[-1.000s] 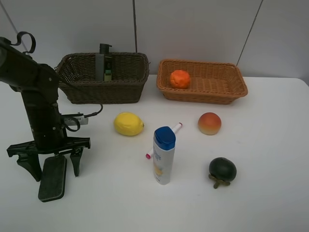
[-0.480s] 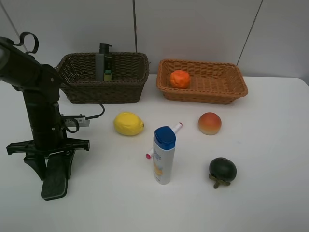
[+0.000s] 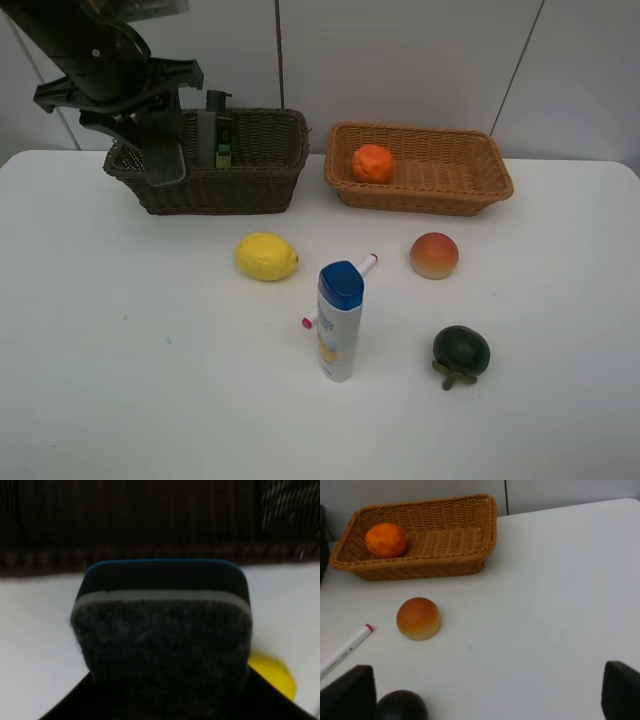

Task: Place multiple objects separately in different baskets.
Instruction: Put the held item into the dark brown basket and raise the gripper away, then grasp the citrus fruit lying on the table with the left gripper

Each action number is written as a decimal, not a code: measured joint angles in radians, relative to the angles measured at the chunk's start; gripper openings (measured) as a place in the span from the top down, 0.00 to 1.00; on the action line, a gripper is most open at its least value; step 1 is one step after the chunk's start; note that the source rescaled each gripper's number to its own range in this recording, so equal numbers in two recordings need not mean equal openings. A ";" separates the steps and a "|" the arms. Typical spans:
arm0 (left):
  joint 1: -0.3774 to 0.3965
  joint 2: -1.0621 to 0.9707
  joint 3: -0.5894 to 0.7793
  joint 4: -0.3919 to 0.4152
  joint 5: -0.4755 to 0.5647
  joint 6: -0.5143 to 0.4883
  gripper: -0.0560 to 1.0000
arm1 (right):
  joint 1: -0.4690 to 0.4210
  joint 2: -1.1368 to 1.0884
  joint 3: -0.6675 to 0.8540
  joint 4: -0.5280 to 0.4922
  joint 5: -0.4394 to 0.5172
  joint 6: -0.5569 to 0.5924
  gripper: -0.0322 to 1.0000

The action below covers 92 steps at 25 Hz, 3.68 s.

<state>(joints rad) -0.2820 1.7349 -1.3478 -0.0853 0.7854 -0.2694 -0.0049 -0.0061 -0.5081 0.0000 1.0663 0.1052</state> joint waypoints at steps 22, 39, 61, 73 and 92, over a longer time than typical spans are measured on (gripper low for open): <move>0.000 0.413 -0.379 0.129 -0.368 0.064 0.02 | 0.000 0.000 0.000 0.000 0.000 0.000 0.00; -0.200 0.308 -0.557 0.059 0.343 0.328 0.00 | 0.000 0.000 0.000 0.000 0.000 0.000 0.00; -0.365 0.499 -0.522 0.099 0.415 0.910 0.00 | 0.000 0.000 0.000 0.000 0.000 0.000 0.00; -0.365 0.608 -0.522 0.094 0.416 0.920 0.00 | 0.000 0.000 0.000 0.000 0.000 0.000 0.00; -0.365 0.703 -0.522 0.114 0.412 0.935 0.00 | 0.000 0.000 0.000 0.000 0.000 0.000 0.00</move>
<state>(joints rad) -0.6472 2.4383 -1.8703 0.0289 1.1975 0.6658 -0.0049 -0.0061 -0.5081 0.0000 1.0663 0.1052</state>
